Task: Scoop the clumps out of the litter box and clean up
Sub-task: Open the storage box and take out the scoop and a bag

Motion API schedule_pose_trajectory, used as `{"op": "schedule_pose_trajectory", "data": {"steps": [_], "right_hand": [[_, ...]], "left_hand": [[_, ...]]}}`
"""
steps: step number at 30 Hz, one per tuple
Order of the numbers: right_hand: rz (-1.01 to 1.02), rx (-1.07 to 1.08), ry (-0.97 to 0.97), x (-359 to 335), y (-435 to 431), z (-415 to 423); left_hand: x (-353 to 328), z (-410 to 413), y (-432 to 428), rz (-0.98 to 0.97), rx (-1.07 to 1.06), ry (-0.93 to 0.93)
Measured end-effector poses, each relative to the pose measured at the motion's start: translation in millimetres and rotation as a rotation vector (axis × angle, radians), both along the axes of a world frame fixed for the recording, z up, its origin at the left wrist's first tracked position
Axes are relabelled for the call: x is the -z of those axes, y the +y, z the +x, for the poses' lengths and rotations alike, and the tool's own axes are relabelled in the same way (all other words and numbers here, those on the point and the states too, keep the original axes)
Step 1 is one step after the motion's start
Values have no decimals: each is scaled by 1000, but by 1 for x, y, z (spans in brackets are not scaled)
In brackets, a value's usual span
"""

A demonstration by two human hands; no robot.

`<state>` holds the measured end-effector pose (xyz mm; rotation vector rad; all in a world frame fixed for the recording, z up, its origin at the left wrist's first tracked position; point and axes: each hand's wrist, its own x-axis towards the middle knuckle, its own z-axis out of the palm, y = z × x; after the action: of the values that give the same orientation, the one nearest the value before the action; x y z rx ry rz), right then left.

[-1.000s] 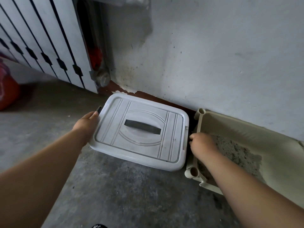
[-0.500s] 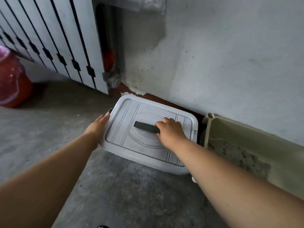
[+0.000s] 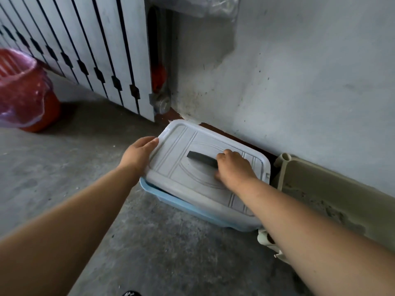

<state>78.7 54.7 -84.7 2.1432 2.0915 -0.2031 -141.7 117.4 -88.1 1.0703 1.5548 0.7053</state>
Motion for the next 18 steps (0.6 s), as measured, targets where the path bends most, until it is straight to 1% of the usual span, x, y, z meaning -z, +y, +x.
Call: {"op": "schedule_pose_trajectory", "data": {"steps": [2,4,8,9,12,13,14,15,16,18], "right_hand": [[21,46,35,-10,8,6],[19,81,84,-19,19,14],[18,152,214,-33,30,33],[37,165,281,-39,30,36],[56,188,596,-63,24,36],[43,180,676,-71,21,35],[5,164,710,-77,19,34],[-47,146,699,-81,17,34],[-93,128,622,-81,16,35],[-93,96,352,-72,17,39]], "left_hand": [[-5,3,2,37,-40,-19],[-11,6,5,34,-80,-79],[-29,23,9,-106,-114,-325],[-33,29,12,-118,-118,-369],[-42,46,18,-113,-152,-450],[-45,51,20,-111,-168,-469],[-47,56,22,-108,-175,-479],[-50,60,24,-103,-177,-480],[-52,64,26,-100,-176,-479],[-53,67,29,-101,-197,-507]]}}
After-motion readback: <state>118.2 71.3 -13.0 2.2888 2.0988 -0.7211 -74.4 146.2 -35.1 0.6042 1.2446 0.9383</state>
